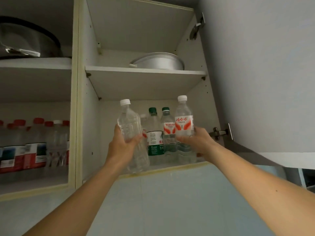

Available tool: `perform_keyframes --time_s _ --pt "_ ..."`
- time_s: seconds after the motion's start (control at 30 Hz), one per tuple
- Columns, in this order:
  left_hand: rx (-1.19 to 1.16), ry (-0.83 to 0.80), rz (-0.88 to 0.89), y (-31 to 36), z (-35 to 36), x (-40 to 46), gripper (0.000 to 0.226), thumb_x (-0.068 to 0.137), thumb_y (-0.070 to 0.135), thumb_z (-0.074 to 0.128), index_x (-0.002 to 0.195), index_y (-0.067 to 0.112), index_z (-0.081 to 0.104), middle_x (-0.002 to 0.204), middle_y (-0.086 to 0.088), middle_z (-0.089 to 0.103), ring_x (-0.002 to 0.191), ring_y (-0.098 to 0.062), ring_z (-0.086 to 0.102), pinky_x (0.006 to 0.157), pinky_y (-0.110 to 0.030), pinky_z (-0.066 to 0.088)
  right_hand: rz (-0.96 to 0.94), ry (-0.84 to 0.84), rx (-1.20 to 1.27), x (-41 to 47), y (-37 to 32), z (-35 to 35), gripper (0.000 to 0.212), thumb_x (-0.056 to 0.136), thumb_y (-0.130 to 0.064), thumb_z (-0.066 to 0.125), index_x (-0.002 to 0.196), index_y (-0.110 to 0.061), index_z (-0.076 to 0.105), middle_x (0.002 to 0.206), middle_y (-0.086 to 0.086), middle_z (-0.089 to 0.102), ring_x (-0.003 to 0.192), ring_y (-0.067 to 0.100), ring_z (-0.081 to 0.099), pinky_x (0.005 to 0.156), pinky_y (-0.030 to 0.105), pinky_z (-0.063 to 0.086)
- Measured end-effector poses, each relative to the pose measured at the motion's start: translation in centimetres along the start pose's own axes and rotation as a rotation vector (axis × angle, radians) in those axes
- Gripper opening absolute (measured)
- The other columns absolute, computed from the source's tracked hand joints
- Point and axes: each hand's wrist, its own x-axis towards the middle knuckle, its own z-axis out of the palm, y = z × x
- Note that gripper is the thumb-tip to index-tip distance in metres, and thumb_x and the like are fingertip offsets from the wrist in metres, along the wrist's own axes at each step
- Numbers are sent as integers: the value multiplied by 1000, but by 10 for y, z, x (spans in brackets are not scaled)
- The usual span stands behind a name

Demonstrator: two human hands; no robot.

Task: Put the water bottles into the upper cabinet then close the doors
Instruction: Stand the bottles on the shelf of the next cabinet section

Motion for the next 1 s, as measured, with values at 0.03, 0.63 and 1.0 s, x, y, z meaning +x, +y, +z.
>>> perform_keyframes --time_s 0.03,0.63,1.0 --pt "0 1 -1 -3 1 2 63 93 34 69 146 32 35 122 3 63 109 -21 63 92 -47 54 6 10 12 4 5 -1 35 85 -26 79 117 -21 64 108 -4 73 97 13 68 66 23 50" --pt "97 -8 19 -42 16 18 58 99 34 59 150 30 31 110 9 59 81 8 50 63 -11 34 -64 306 -470 35 62 23 73 85 -57 69 143 -20 43 146 10 45 141 34 32 115 57 31" --pt "37 56 43 -55 16 19 53 99 34 61 147 34 38 121 6 63 108 -15 61 81 -23 43 -309 156 -194 19 15 101 49 99 -25 61 144 -20 44 141 2 49 124 21 54 97 43 56"
